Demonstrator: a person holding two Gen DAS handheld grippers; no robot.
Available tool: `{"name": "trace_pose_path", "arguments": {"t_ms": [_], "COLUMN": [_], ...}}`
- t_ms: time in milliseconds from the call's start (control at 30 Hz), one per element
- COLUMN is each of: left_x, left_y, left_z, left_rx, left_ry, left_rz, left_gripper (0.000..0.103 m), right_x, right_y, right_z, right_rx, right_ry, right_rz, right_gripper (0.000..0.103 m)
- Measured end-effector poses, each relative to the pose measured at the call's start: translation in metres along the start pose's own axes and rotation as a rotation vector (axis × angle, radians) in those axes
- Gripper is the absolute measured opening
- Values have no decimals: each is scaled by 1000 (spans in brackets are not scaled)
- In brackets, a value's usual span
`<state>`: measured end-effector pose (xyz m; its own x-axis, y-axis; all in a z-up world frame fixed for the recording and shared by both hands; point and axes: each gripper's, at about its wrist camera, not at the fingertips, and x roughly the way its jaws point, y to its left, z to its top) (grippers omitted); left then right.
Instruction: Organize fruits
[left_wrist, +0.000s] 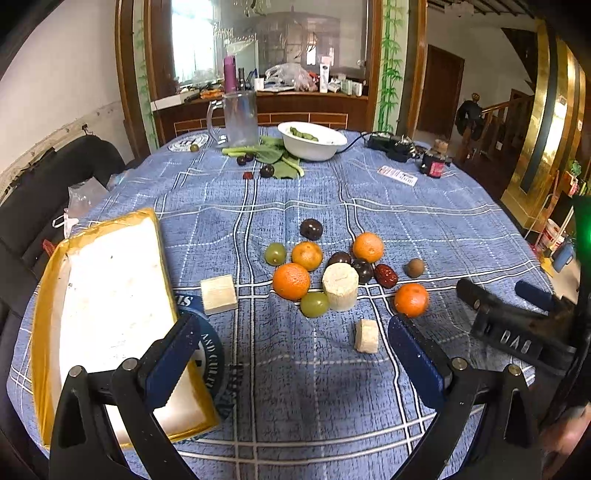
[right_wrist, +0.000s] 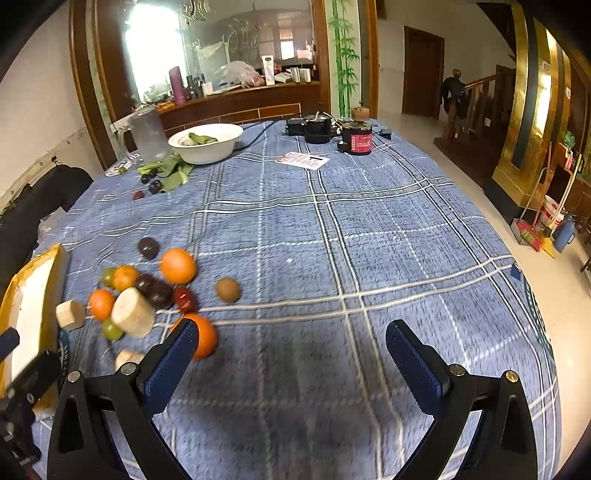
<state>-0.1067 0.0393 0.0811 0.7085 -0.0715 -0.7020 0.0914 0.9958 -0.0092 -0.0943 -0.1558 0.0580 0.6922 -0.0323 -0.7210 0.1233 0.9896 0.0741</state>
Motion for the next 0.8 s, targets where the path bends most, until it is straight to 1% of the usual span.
{"name": "trace_pose_path", "arguments": {"t_ms": [133, 200, 267, 333, 400, 533, 633, 700, 800], "left_x": [-5, -6, -10, -19, -32, -56, -69, -76, -79], "left_y": [2, 5, 10, 16, 27, 64, 94, 112, 129], "left_z": [-4, -7, -8, -7, -3, 8, 11, 10, 9], "left_rx": [16, 1, -18, -30, -38, -93, -147, -191, -231], "left_ry": [-15, -3, -1, -25, -60, -126, -154, -166, -169], "left_rz": [1, -19, -37, -36, -13, 54, 94, 92, 85], "left_gripper": [102, 102, 102, 102, 102, 102, 102, 102, 102], "right_x": [-8, -12, -14, -16, -19, -25, -18, -10, -7], "right_y": [8, 13, 20, 28, 40, 82, 120, 144, 176], "right_z": [-13, -18, -19, -18, -18, -21, -30, -35, -44], "right_rx": [3, -15, -43, -56, -69, -146, -216, -266, -346], "right_ry": [-17, -28, -25, -23, -18, -15, 20, 40, 39], "right_rz": [-10, -35, -41, -21, 14, 86, 136, 130, 134], "right_gripper": [102, 102, 102, 102, 102, 102, 102, 102, 102]}}
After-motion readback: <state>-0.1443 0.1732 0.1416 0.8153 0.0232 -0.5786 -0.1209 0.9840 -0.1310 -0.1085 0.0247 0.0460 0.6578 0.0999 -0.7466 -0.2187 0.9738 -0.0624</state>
